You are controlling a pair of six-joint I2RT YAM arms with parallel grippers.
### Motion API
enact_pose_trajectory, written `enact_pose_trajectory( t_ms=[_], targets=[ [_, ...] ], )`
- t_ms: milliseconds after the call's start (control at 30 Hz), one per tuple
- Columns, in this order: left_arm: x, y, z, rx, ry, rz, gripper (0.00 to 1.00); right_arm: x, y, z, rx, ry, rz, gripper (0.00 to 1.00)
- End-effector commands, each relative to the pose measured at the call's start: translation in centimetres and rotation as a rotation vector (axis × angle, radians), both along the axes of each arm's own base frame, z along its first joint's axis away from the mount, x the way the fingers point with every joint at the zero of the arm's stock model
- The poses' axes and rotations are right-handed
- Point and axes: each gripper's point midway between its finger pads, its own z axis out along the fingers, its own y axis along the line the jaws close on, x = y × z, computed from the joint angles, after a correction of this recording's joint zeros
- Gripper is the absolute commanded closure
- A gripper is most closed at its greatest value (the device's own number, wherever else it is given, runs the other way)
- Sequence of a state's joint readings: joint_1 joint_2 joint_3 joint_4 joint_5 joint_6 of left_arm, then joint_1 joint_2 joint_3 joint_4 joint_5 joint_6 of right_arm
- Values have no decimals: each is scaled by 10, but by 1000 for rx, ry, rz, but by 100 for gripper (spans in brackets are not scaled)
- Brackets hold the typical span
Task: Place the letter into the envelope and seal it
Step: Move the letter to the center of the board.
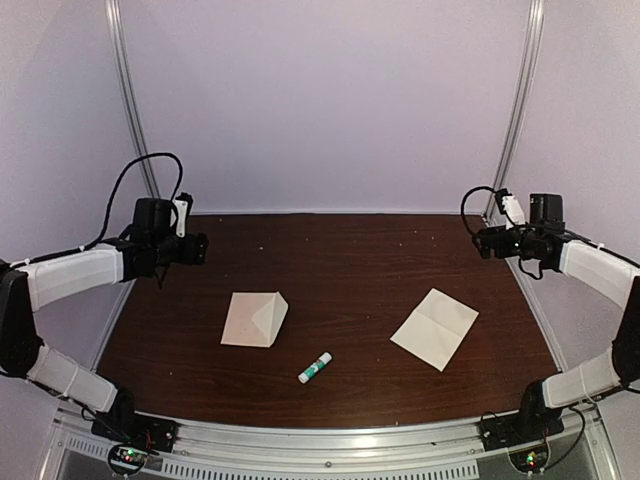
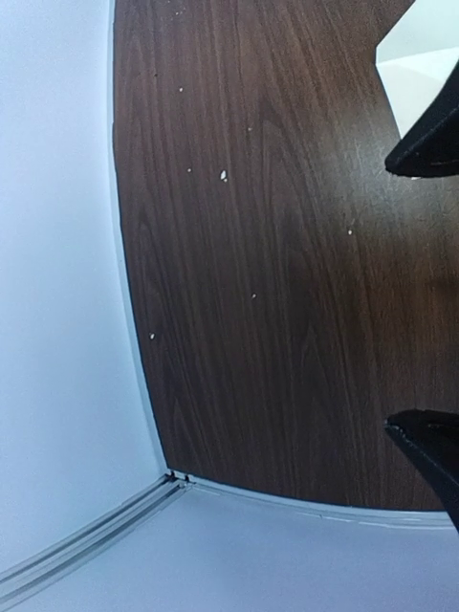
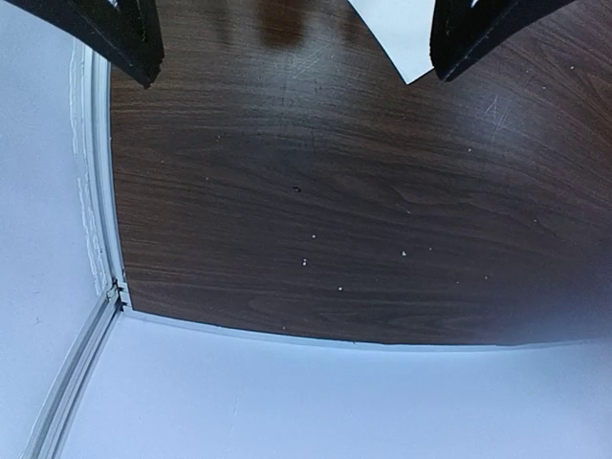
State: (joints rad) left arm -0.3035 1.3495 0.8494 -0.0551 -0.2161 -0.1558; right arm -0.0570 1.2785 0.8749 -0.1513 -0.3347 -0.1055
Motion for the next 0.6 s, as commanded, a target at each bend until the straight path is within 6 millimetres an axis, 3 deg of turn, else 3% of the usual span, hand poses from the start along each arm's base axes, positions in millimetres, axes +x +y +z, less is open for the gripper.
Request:
enact_pose_trajectory(
  t_ms=[0,200,433,567],
  targets=[
    [16,-13,8,-76,-29,-42,13,1,0,-1,7,-29,18,1],
    [23,-32,-3,-130,22,-123,17,-11,13,-15,-37,-35,134,0],
    [11,-82,-2,-157,76,-287,19,-16,27,-32,-44,15,253,0],
    [3,-99,-7,-125,109,-316,18,-18,37,-35,-20,43,318,1]
  ],
)
